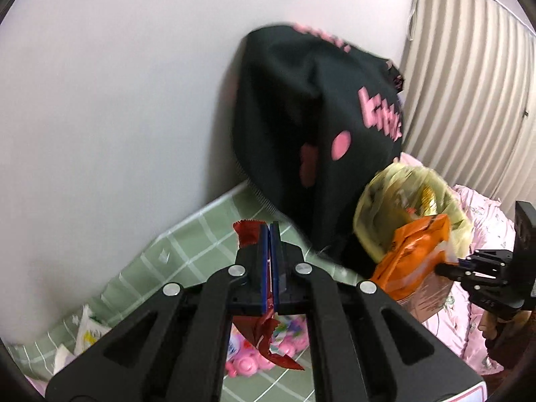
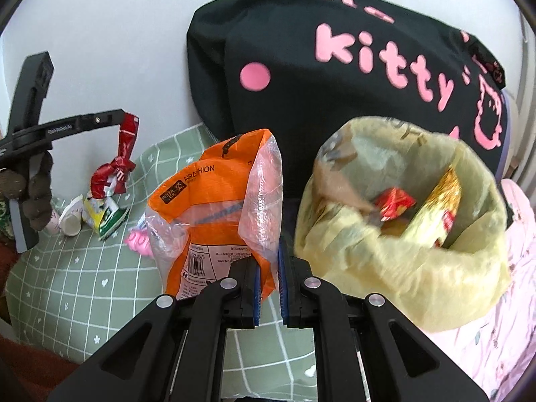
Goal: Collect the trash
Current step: 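Carry the orange bag and red wrapper over the bin and open both grippers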
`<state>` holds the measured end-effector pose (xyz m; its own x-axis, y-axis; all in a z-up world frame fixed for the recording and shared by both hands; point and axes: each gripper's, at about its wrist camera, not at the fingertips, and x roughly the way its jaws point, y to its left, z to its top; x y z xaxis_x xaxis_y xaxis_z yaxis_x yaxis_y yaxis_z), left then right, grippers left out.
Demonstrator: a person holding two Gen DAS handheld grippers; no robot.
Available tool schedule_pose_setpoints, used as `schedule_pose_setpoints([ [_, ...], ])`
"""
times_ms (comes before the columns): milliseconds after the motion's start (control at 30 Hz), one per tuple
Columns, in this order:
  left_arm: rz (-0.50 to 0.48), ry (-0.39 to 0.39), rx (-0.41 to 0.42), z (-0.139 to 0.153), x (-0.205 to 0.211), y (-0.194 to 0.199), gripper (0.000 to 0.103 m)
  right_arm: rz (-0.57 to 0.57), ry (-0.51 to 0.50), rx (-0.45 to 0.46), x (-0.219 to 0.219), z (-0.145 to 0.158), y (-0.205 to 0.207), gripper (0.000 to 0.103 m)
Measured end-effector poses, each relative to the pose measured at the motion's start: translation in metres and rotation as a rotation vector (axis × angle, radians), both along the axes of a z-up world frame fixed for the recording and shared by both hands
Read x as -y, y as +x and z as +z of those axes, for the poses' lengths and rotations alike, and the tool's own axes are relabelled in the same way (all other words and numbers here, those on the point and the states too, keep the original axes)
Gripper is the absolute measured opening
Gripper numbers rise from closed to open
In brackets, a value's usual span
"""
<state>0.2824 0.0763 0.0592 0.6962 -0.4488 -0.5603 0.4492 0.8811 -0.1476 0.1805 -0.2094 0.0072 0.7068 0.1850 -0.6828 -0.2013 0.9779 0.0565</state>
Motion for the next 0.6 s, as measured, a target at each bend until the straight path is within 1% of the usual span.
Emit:
schedule_pose_setpoints([
  [167, -0.074, -0.012, 0.084, 0.036, 0.035, -0.003, 0.001, -0.043, -0.019, 0.056, 0.017, 0.027, 0.005, 0.01],
  [233, -0.111, -0.034, 0.117, 0.055, 0.053, -0.003, 0.002, -0.069, -0.032, 0.085, 0.027, 0.04, 0.005, 0.01],
  [333, -0.164, -0.096, 0.157, 0.082, 0.079, -0.002, 0.002, -0.131, -0.062, 0.149, 0.048, 0.065, 0.002, 0.01],
  [433, -0.227, -0.175, 0.196, 0.114, 0.103, -0.004, 0.002, -0.238, -0.102, 0.223, 0.084, 0.095, -0.002, 0.01],
  [467, -0.256, -0.207, 0.203, 0.124, 0.116, -0.003, 0.002, -0.266, -0.113, 0.234, 0.095, 0.102, -0.003, 0.01],
  [533, -0.292, -0.245, 0.207, 0.133, 0.136, -0.002, 0.002, -0.321, -0.138, 0.244, 0.12, 0.112, -0.003, 0.01],
  [600, -0.327, -0.272, 0.206, 0.135, 0.158, 0.0, 0.002, -0.353, -0.149, 0.231, 0.138, 0.111, -0.001, 0.01],
])
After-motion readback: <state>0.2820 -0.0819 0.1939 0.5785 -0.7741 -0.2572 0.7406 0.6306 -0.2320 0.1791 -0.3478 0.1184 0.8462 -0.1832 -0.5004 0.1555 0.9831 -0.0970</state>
